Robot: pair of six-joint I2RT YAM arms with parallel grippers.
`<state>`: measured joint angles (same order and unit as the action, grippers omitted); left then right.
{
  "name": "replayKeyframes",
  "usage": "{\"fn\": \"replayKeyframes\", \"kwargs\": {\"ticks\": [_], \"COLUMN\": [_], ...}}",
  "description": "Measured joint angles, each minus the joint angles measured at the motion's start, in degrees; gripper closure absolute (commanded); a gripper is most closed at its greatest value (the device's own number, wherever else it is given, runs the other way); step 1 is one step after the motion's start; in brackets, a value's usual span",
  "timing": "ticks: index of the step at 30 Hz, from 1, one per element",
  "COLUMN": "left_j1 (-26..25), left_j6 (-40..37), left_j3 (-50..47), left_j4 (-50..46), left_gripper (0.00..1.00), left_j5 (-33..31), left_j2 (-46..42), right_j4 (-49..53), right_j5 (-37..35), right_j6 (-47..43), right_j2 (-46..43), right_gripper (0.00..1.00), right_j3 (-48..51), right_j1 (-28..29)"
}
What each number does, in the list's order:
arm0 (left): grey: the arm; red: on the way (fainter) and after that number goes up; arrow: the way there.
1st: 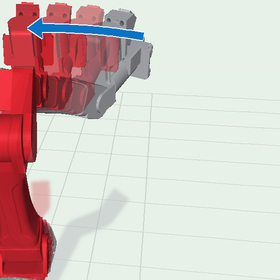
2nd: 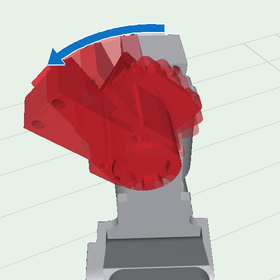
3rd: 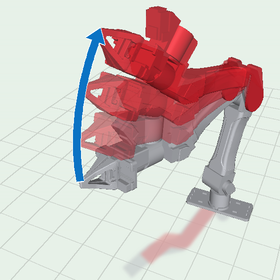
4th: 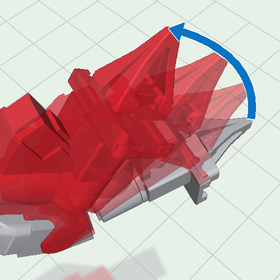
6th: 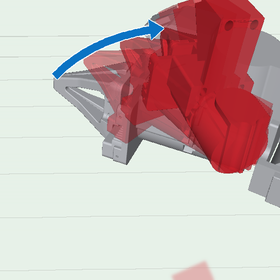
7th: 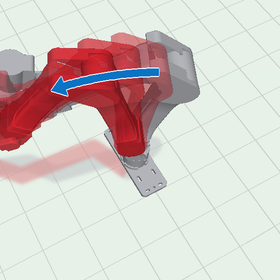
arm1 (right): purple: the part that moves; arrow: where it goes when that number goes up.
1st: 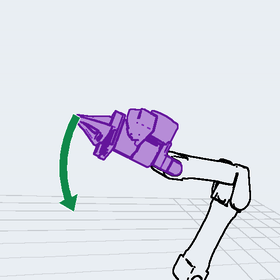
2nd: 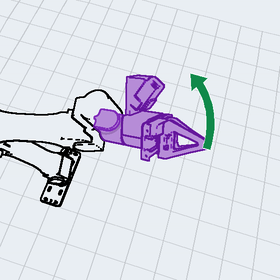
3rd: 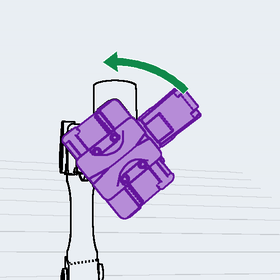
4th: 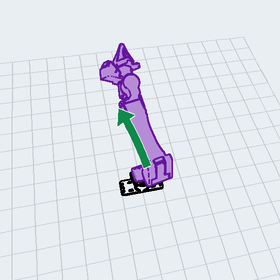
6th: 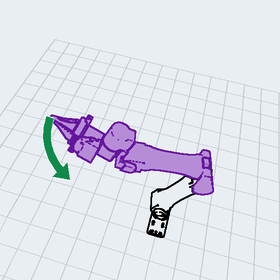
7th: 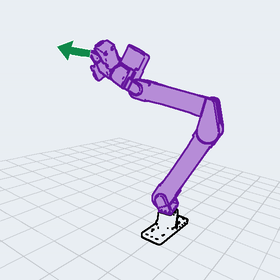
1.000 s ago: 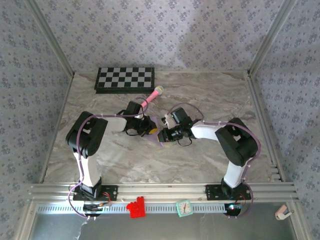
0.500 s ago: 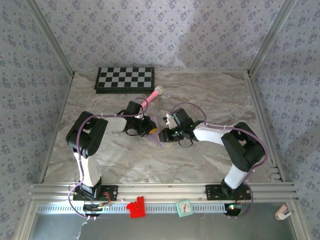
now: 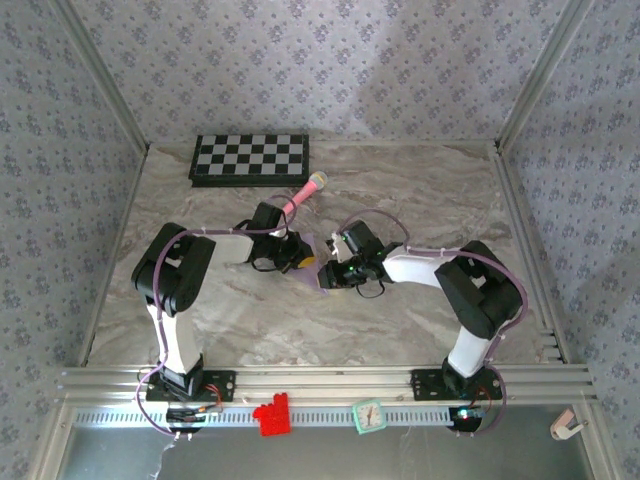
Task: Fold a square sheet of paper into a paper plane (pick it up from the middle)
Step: Fourth fold the wing at the center of the table.
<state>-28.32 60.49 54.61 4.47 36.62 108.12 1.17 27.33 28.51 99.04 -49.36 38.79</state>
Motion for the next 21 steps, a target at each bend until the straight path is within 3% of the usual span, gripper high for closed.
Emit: {"fn": "replayKeyframes", "kwargs": {"ticks": [21], "left_j1": [0.0], "left_j6": [0.04], "left_j3": [0.0], "left_j4": [0.02], "left_gripper": [0.9], "left_j5": [0.02], "left_j2": [0.0], "right_j4": [-0.09], "right_j5": [0.61], "right_j6": [0.48], "right_j2": [2.89], "right_gripper": [0.9], "right_j3": [-0.09], "right_j1": [0.52]}}
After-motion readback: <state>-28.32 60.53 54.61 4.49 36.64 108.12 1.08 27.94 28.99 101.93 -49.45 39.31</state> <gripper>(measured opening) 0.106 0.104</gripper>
